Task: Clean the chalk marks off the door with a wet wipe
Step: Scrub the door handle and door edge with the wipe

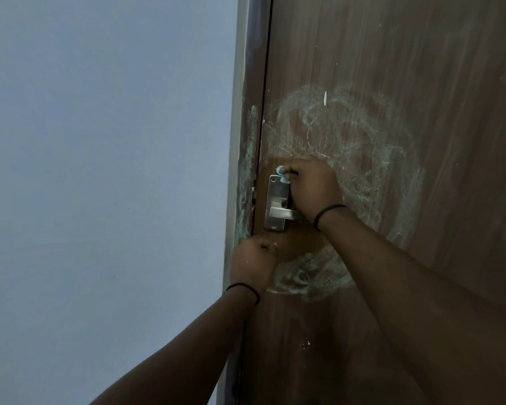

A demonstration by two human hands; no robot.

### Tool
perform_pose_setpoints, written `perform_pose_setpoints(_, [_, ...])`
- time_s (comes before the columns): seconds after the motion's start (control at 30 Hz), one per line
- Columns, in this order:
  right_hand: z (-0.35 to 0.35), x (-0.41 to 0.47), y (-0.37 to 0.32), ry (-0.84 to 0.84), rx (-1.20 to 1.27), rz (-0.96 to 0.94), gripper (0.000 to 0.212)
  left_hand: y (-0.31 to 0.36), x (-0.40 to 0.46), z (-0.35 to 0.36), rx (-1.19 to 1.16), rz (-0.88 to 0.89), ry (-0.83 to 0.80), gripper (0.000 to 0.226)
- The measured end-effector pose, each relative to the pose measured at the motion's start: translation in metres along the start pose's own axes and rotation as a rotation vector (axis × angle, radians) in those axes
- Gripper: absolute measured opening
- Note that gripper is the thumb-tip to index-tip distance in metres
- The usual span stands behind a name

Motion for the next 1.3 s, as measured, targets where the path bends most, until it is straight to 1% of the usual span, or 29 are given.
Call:
perform_pose_setpoints(0.07, [0.014,0.008,-0.024,-0.093,-0.113,-0.142,0.026,-0.001,0.002,0.002,0.019,-0.012,-0.015,0.03])
perform_pose_setpoints(0.13, [0.029,0.012,-0.052,-0.183,-0.311,-0.354,0.031,-0.001,0.003,0.003,0.025,-0.013,-0.023,0.028])
perform_pose_setpoints(0.17, [0.032,0.013,-0.059,-0.208,-0.36,-0.427,0.032,-0.002,0.003,0.003,0.018,-0.008,-0.023,0.027])
perform_pose_setpoints(0.2, [0.032,0.016,-0.058,-0.235,-0.357,-0.453,0.031,-0.003,0.004,0.002,0.009,-0.005,-0.022,0.026])
perform_pose_setpoints(0.23, [0.029,0.017,-0.053,-0.257,-0.3,-0.436,0.03,-0.005,0.004,0.001,-0.003,-0.005,-0.022,0.026])
perform_pose_setpoints(0.27, [0.023,0.016,-0.043,-0.25,-0.205,-0.378,0.028,-0.007,0.004,0.0,-0.015,-0.009,-0.023,0.024])
perform_pose_setpoints(0.33, [0.005,0.009,-0.016,-0.109,-0.049,-0.194,0.024,-0.011,0.007,-0.004,-0.011,-0.008,-0.021,0.023])
perform_pose_setpoints(0.37, [-0.002,0.004,-0.008,-0.031,-0.033,-0.125,0.024,-0.011,0.008,-0.005,0.001,-0.002,-0.014,0.024])
perform_pose_setpoints(0.4, [-0.004,0.001,-0.006,0.006,-0.057,-0.097,0.024,-0.012,0.008,-0.006,0.009,0.004,-0.007,0.024])
perform_pose_setpoints(0.43, [-0.001,0.001,-0.011,-0.005,-0.075,-0.113,0.024,-0.011,0.008,-0.006,0.014,0.012,-0.001,0.025])
perform_pose_setpoints(0.5, [0.012,0.01,-0.032,-0.118,-0.091,-0.204,0.023,-0.008,0.007,-0.004,0.027,0.035,-0.005,0.024])
perform_pose_setpoints(0.57, [0.025,0.018,-0.049,-0.213,-0.19,-0.287,0.027,-0.005,0.005,-0.002,0.057,0.072,-0.019,0.026])
perform_pose_setpoints(0.63, [0.028,0.021,-0.049,-0.2,-0.212,-0.286,0.027,-0.003,0.006,-0.002,0.066,0.097,-0.029,0.027])
perform_pose_setpoints(0.7, [0.02,0.014,-0.035,-0.143,-0.105,-0.209,0.023,-0.003,0.008,-0.006,0.05,0.09,-0.017,0.025])
perform_pose_setpoints(0.8, [-0.001,0.003,0.001,-0.012,0.081,0.002,0.02,-0.004,0.013,-0.01,0.002,0.049,-0.03,0.024])
perform_pose_setpoints(0.87, [-0.004,-0.007,0.017,0.025,0.178,0.131,0.017,-0.005,0.016,-0.01,-0.071,0.001,-0.057,0.024])
perform_pose_setpoints(0.93, [0.002,-0.019,0.027,-0.022,0.259,0.265,0.014,-0.005,0.019,-0.012,-0.158,-0.053,-0.051,0.023])
perform_pose_setpoints(1.0, [0.009,-0.025,0.032,-0.103,0.371,0.372,0.017,-0.008,0.021,-0.014,-0.226,-0.108,-0.025,0.021])
perform_pose_setpoints(1.07, [0.01,-0.026,0.037,-0.165,0.52,0.47,0.019,-0.009,0.022,-0.016,-0.243,-0.14,-0.007,0.02])
perform_pose_setpoints(1.1, [0.01,-0.025,0.039,-0.215,0.549,0.494,0.017,-0.008,0.022,-0.017,-0.233,-0.141,-0.006,0.02])
perform_pose_setpoints(1.2, [0.011,-0.027,0.044,-0.393,0.446,0.494,0.009,-0.009,0.022,-0.017,-0.219,-0.143,-0.006,0.024])
perform_pose_setpoints(1.23, [0.011,-0.03,0.045,-0.415,0.469,0.513,0.009,-0.01,0.022,-0.017,-0.223,-0.149,-0.005,0.023])
perform_pose_setpoints(1.3, [0.009,-0.035,0.049,-0.391,0.607,0.584,0.011,-0.011,0.021,-0.016,-0.241,-0.157,-0.006,0.02])
Point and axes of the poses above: each hand's wrist, its own x-axis towards the middle knuckle, its own z-axis out of the palm, y = z × x, the point moved 6 cm from there along x, towards the middle knuckle, and after that the axes turned 3 degrees about -x, right-handed, at the moved point
